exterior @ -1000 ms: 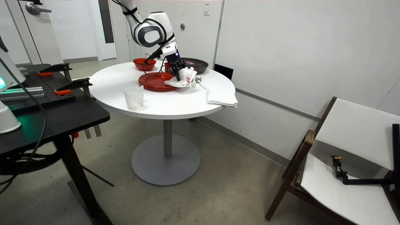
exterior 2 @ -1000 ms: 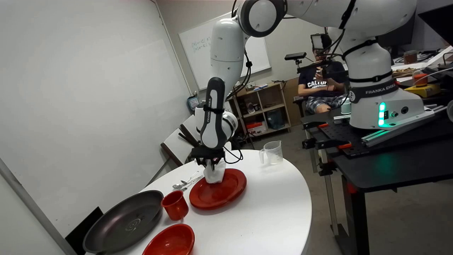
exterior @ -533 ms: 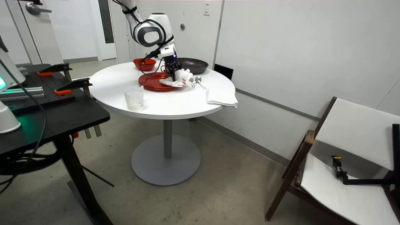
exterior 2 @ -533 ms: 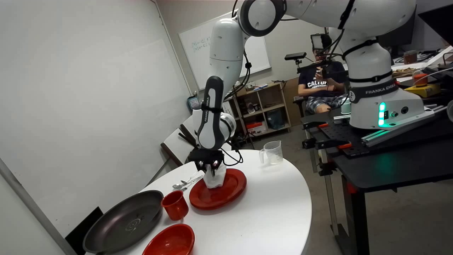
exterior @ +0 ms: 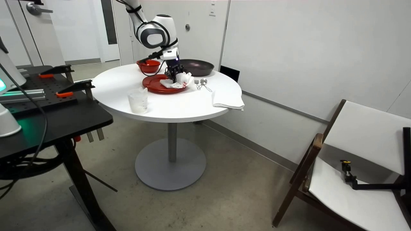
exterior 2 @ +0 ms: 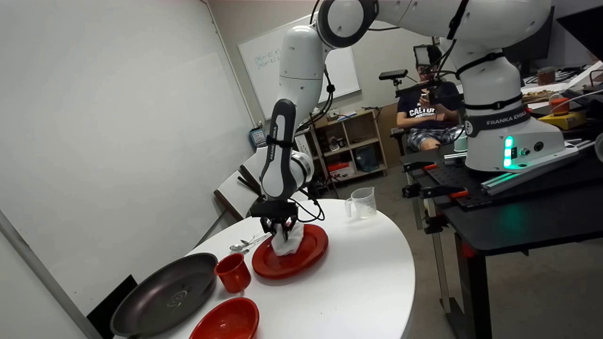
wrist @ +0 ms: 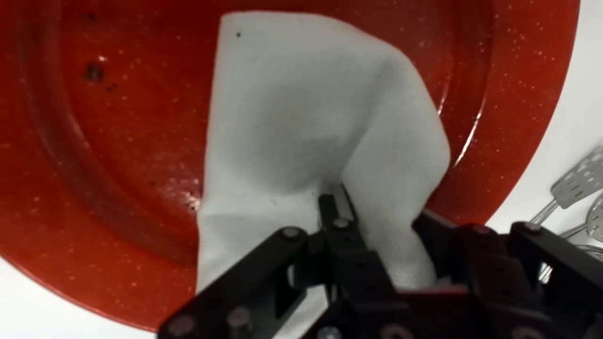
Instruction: Pick up the cloth from the table and wipe the plate
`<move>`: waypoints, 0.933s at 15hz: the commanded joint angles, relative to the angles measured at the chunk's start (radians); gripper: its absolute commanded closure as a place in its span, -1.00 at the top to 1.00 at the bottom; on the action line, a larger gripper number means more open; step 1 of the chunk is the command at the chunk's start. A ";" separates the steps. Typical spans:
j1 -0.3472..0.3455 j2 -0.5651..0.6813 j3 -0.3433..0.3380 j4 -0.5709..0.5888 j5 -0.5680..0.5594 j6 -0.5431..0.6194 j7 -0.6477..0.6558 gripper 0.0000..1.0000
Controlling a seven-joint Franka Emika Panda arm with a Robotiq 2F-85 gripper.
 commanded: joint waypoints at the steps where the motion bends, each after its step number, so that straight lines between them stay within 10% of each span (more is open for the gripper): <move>1: -0.040 -0.021 0.039 -0.034 0.003 -0.053 0.006 -0.88; 14: -0.256 -0.047 0.231 0.021 0.097 -0.398 -0.110 -0.88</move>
